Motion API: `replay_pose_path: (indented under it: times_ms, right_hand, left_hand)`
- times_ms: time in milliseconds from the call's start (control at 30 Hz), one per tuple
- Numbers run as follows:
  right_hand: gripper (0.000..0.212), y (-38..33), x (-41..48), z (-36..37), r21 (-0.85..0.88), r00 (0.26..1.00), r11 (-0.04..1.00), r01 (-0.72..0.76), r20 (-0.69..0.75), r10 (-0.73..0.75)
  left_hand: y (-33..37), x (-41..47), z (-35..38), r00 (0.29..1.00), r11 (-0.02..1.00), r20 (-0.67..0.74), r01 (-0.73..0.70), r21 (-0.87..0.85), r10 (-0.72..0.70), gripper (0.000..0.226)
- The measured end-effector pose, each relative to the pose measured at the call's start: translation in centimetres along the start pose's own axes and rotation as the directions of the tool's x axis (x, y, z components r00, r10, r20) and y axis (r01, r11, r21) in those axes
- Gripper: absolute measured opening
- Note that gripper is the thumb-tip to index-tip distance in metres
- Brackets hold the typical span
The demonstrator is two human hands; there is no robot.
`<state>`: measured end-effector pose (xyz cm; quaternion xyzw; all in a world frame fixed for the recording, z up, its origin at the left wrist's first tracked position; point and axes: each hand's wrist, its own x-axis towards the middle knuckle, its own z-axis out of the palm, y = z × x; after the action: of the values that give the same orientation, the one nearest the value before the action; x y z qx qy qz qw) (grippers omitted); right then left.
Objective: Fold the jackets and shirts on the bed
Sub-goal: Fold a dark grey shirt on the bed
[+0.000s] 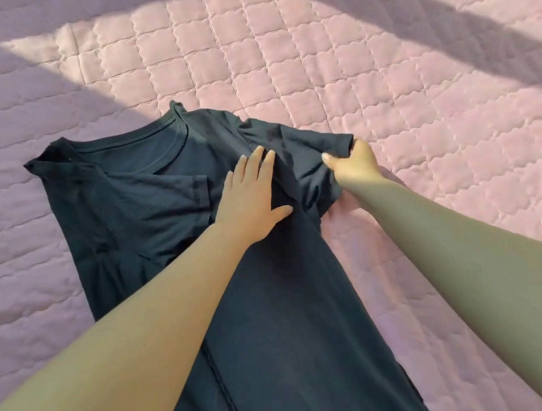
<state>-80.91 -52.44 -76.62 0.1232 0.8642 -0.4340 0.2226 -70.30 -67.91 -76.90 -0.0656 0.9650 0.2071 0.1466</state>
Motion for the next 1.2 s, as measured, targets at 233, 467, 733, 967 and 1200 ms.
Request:
replay_pose_path:
  times_ms: [233, 467, 733, 967, 1200]
  right_hand:
    - [0.038, -2.1, 2.0, -1.8, 0.12, 0.995, 0.992, -0.029, -0.096, 0.041]
    - [0.05, 1.9, -0.6, -2.5, -0.049, 0.978, 0.995, -0.083, 0.19, 0.091]
    - [0.017, -3.4, -4.7, -0.8, 0.069, 0.931, 0.946, 0.318, 0.166, -0.325]
    - [0.049, -6.7, -13.5, 8.1, 0.043, 0.603, 0.817, 0.575, 0.653, -0.459]
    - [0.022, -3.3, -13.3, 11.2, -0.121, 0.745, 0.861, 0.495, 0.569, -0.348]
  left_hand:
    - [0.1, 2.0, 0.7, 0.987, 0.993, 0.12, 0.1, 0.058, -0.107, 0.109]
    - [-0.2, 2.6, 1.8, 0.977, 0.99, 0.167, 0.121, 0.077, -0.132, 0.11]
    - [-1.4, 1.9, -4.9, 0.97, 0.771, 0.148, 0.243, -0.589, -0.192, 0.042]
    - [-9.3, -3.1, -10.2, 0.774, -0.063, 0.522, 0.538, -0.841, -0.359, 0.076]
    - [-12.9, -6.2, -8.0, 0.743, 0.46, 0.469, 0.666, -0.587, -0.478, 0.04]
